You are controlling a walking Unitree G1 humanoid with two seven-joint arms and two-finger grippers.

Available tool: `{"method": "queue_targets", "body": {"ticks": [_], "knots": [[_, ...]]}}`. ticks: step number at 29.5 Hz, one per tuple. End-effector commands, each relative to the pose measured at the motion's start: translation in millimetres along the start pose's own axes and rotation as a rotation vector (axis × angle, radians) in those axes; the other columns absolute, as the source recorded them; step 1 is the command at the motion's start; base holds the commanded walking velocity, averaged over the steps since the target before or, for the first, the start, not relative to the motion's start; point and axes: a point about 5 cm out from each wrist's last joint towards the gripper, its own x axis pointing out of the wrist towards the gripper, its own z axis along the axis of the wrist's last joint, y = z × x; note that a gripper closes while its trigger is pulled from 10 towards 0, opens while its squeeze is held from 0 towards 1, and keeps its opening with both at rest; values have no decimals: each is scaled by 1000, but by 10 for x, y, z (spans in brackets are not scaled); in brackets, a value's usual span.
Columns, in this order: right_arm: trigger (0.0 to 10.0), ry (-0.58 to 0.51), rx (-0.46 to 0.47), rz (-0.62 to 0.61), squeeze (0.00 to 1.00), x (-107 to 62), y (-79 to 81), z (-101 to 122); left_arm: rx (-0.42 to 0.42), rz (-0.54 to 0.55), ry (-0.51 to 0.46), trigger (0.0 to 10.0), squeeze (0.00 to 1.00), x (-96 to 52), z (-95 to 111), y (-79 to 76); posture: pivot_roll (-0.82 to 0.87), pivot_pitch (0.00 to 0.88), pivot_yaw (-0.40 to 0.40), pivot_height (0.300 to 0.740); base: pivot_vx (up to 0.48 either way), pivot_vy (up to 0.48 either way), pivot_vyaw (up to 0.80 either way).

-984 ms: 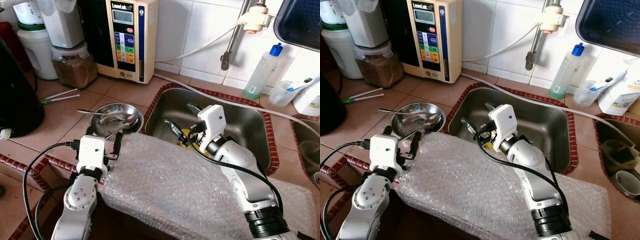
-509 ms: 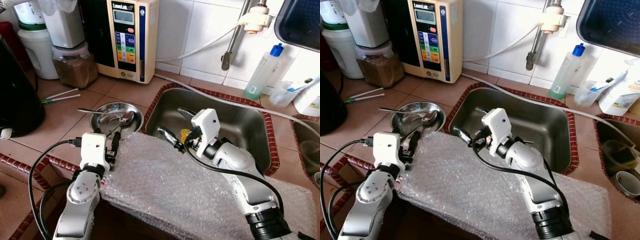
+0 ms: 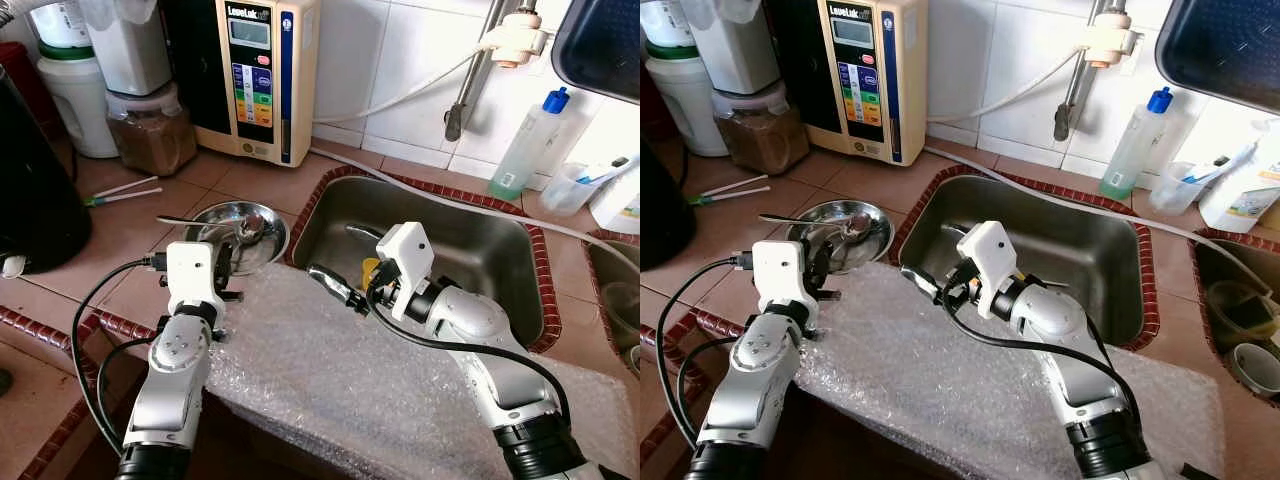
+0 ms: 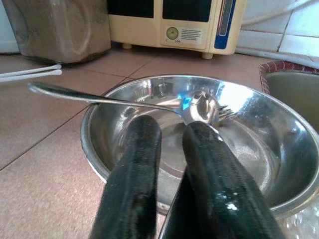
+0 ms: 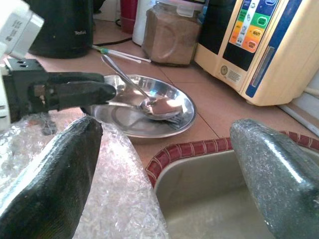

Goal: Kitchen organization

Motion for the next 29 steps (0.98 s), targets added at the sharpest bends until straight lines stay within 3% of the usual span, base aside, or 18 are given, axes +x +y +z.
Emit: {"method": "queue_targets", "body": {"ticks": [1,11,15,24,27,29], "knots": [[10000,-9,-35,10,0,-6,-17,73,-10,7,1,0,0,34,0,-23,52,0,-35,740,0,0,0],[10000,-22,-34,-52,0,21,-82,68,-26,14,-19,0,0,151,30,-73,55,0,-37,740,0,0,0],[10000,-56,-10,-17,0,15,-59,117,-41,-11,-32,0,0,215,77,-132,51,0,-35,740,0,0,0],[10000,-54,-17,-13,0,0,-53,121,-76,0,2,0,0,223,141,-161,51,0,-42,740,0,0,0],[10000,-56,-22,-30,0,20,-96,129,-61,-45,-125,0,0,162,407,-193,60,0,-48,740,0,0,0],[10000,-56,-22,-33,0,30,-106,129,-54,-55,-155,0,0,146,440,-202,62,0,-50,740,0,0,0]]}}
